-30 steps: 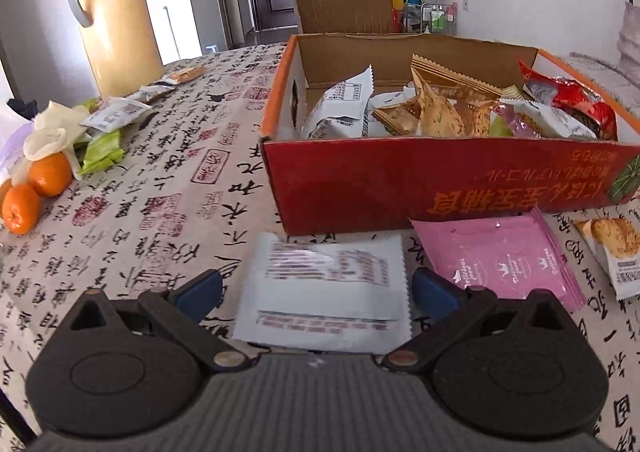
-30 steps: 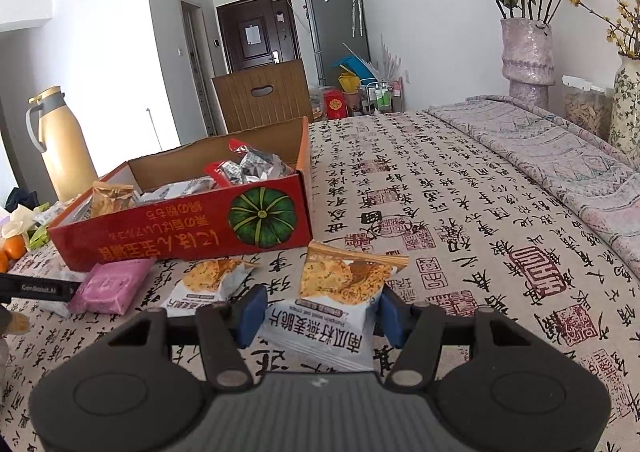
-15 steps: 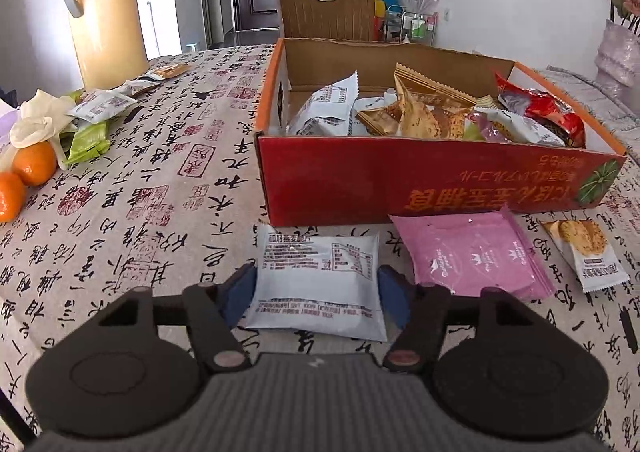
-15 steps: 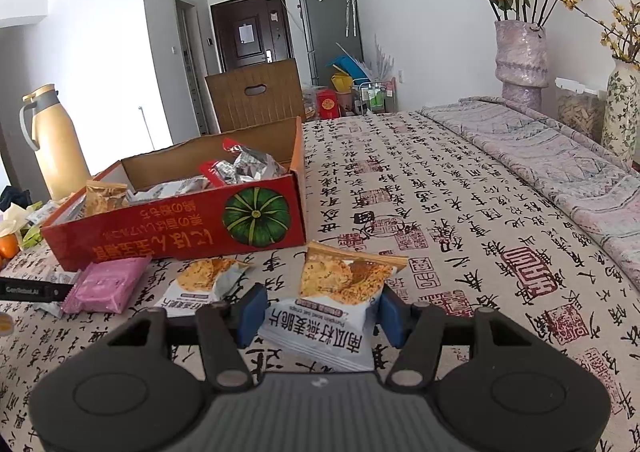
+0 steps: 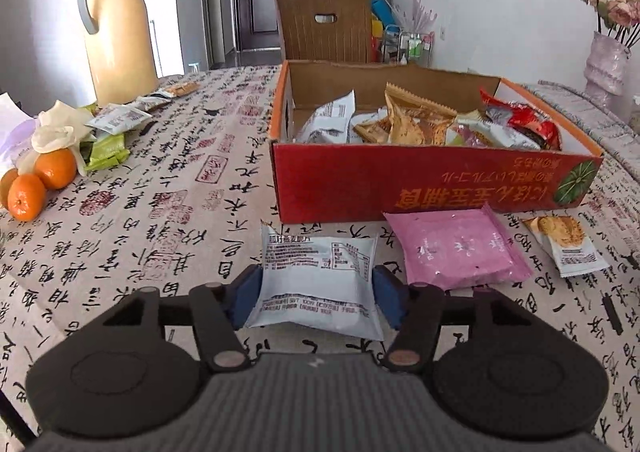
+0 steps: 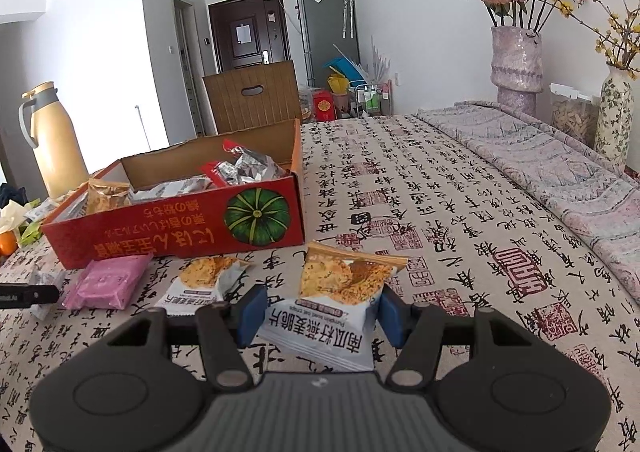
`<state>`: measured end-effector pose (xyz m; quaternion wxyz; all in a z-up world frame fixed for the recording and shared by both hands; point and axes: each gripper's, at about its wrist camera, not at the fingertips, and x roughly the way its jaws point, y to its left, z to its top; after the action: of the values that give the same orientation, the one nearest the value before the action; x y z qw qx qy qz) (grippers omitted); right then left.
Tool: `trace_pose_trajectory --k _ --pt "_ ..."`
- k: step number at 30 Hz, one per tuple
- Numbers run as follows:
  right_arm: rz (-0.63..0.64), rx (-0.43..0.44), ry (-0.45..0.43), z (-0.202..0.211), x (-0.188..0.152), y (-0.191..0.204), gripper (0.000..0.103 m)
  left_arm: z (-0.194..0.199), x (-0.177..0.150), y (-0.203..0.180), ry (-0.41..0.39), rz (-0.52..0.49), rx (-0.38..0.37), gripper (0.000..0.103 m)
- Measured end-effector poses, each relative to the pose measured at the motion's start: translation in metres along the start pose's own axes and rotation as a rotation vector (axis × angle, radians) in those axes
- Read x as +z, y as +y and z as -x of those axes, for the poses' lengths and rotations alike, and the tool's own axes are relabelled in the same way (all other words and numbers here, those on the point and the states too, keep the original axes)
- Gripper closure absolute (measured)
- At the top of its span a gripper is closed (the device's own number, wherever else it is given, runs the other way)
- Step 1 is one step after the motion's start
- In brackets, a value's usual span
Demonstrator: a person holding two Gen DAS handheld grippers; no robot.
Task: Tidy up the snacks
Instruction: 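Carry both held packets over the cardboard box, then lower both packets into the box and open both tools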
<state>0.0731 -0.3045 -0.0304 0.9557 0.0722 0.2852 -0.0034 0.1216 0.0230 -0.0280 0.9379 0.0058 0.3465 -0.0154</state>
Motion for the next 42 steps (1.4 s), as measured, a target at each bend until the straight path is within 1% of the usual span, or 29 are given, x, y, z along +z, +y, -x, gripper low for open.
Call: trace_pose_trajectory --k 4,12,23,34,42 --pt "0.008 0.005 -0.008 0.004 0.002 0.005 0.045 0.013 0.002 0.002 -0.034 0.02 -0.005 0.041" --pt "0.023 0.025 -0.037 0.01 0.012 0.018 0.045 0.037 0.012 0.001 -0.108 0.043 -0.037 0.041" --pt "0.048 0.059 -0.093 0.012 0.038 0.041 0.045 0.059 0.036 -0.009 -0.205 0.063 -0.077 0.041" --pt "0.076 0.089 -0.13 0.001 0.063 0.067 0.045 0.06 0.064 -0.011 -0.26 0.08 -0.084 0.041" --pt "0.094 0.114 -0.137 -0.015 0.08 0.084 0.045 0.048 0.082 -0.012 -0.263 0.083 -0.083 0.041"
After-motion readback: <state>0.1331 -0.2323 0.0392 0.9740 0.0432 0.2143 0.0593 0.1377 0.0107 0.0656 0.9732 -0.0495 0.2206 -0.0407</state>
